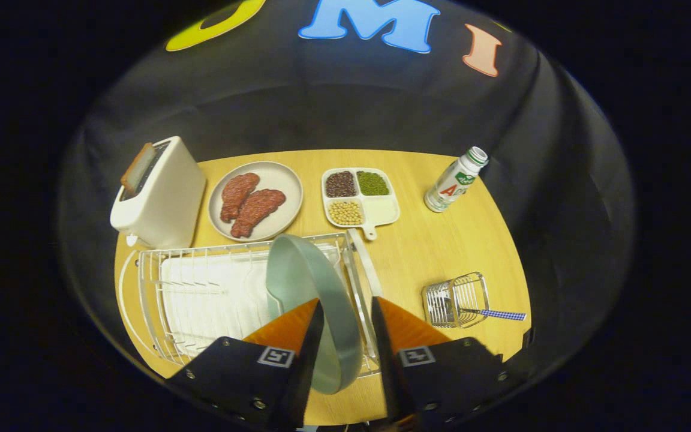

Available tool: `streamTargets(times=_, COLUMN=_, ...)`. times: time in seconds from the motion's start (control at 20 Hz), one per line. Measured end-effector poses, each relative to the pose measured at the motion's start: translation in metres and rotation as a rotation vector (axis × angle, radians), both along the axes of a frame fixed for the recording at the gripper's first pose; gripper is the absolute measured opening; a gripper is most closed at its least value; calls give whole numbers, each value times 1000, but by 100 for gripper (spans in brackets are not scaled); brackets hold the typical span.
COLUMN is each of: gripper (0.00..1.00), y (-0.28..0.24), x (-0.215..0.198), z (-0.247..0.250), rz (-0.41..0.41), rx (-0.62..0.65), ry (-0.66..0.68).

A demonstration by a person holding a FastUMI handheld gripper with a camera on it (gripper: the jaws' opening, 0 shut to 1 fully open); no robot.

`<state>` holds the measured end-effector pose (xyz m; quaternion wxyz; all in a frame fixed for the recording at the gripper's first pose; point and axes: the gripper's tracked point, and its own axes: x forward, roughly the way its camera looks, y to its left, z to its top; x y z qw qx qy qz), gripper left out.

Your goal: Take the plate from the dish rack, then take the spoon from the basket and place it into the plate.

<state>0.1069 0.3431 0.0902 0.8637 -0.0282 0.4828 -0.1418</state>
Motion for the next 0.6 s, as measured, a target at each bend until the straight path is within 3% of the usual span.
streamTargets(times=0.1, gripper=26, y=1, x=2, z=-2, rz=-18, rx=-16, ry=-23)
streamTargets(times=0.2, gripper=21, y=7, x=5, z=5, rz=22, rx=-50, ry=-26)
streamTargets(times=0.6, gripper=21, y=11, x=12, z=32, rz=47, rx=-165, ry=-79)
